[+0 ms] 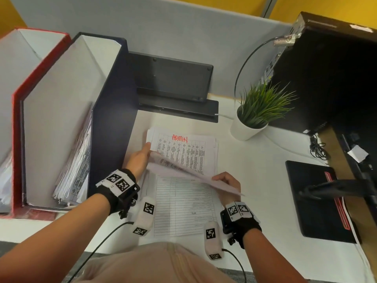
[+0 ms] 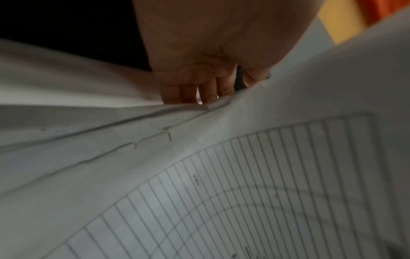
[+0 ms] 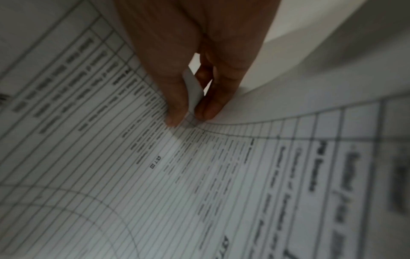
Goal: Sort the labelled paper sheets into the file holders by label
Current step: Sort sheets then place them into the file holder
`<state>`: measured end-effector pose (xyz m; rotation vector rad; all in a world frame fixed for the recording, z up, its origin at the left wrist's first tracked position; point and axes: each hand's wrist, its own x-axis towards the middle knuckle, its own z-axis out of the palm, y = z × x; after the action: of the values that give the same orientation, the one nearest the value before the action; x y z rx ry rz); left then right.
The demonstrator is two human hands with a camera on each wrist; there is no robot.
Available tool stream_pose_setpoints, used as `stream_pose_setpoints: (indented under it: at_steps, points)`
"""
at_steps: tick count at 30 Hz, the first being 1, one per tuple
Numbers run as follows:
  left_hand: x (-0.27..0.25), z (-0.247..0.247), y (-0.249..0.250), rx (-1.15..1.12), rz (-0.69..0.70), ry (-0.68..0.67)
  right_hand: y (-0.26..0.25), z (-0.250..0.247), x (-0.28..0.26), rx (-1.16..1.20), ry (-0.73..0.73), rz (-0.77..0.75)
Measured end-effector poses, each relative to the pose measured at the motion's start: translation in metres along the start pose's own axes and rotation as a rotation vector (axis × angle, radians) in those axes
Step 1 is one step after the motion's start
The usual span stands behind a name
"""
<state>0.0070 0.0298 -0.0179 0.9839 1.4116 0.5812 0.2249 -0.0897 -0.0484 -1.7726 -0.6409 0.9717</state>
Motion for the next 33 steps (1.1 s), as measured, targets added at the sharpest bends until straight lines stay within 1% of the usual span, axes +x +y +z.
stream_pose_setpoints:
  at_steps: [1, 3, 5, 6, 7, 8, 10, 12, 14, 15, 16, 17, 19, 21, 23, 26, 29, 31, 33]
  points:
    - [-0.004, 0.002, 0.002, 0.002, 0.001, -0.008, -0.001, 0.001, -0.001, -0.041, 0.0, 0.01]
    - [-0.012, 0.004, 0.005, -0.037, 0.051, -0.045, -0.003, 0.003, 0.002, -0.084, 0.029, 0.017]
    - [-0.021, 0.006, 0.007, -0.044, 0.119, -0.143, -0.009, 0.006, 0.006, -0.227, 0.106, -0.043]
    - [-0.025, 0.007, 0.008, -0.029, 0.137, -0.164, -0.014, 0.008, 0.007, -0.301, 0.136, -0.071]
    - [-0.029, 0.007, 0.008, 0.016, 0.151, -0.16, -0.019, 0.009, 0.007, -0.326, 0.144, -0.1]
    - [-0.031, 0.007, 0.009, 0.079, 0.182, -0.161, -0.026, 0.011, 0.006, -0.27, 0.131, -0.124]
    - [-0.038, 0.01, 0.012, 0.216, 0.332, -0.149, -0.044, 0.016, -0.001, -0.051, 0.092, -0.157]
    - [-0.044, 0.012, 0.016, 0.283, 0.509, -0.053, -0.063, 0.019, -0.009, 0.079, 0.113, -0.261]
    - [-0.051, 0.01, 0.024, 0.226, 0.662, 0.059, -0.081, 0.02, -0.017, 0.196, 0.137, -0.41]
    - [-0.054, 0.008, 0.026, 0.172, 0.733, 0.093, -0.089, 0.021, -0.021, 0.258, 0.136, -0.464]
    - [-0.057, 0.006, 0.028, 0.114, 0.783, 0.118, -0.094, 0.021, -0.024, 0.308, 0.121, -0.503]
    - [-0.06, 0.005, 0.029, 0.061, 0.803, 0.134, -0.096, 0.021, -0.026, 0.338, 0.1, -0.524]
    - [-0.062, 0.006, 0.025, 0.003, 0.773, 0.139, -0.092, 0.023, -0.028, 0.311, 0.073, -0.515]
    - [-0.059, 0.011, 0.017, 0.051, 0.708, 0.151, -0.083, 0.028, -0.03, 0.25, 0.052, -0.442]
    - [-0.056, 0.015, 0.011, 0.098, 0.688, 0.161, -0.074, 0.031, -0.03, 0.228, 0.049, -0.385]
    - [-0.059, 0.014, 0.015, 0.083, 0.72, 0.177, -0.072, 0.031, -0.03, 0.277, 0.079, -0.412]
    - [-0.058, 0.011, 0.015, 0.055, 0.711, 0.17, -0.064, 0.029, -0.03, 0.289, 0.076, -0.427]
    - [-0.053, 0.013, 0.007, 0.057, 0.651, 0.154, -0.054, 0.033, -0.032, 0.204, 0.038, -0.389]
    - [-0.047, 0.016, -0.001, 0.053, 0.547, 0.142, -0.046, 0.038, -0.033, 0.157, 0.003, -0.35]
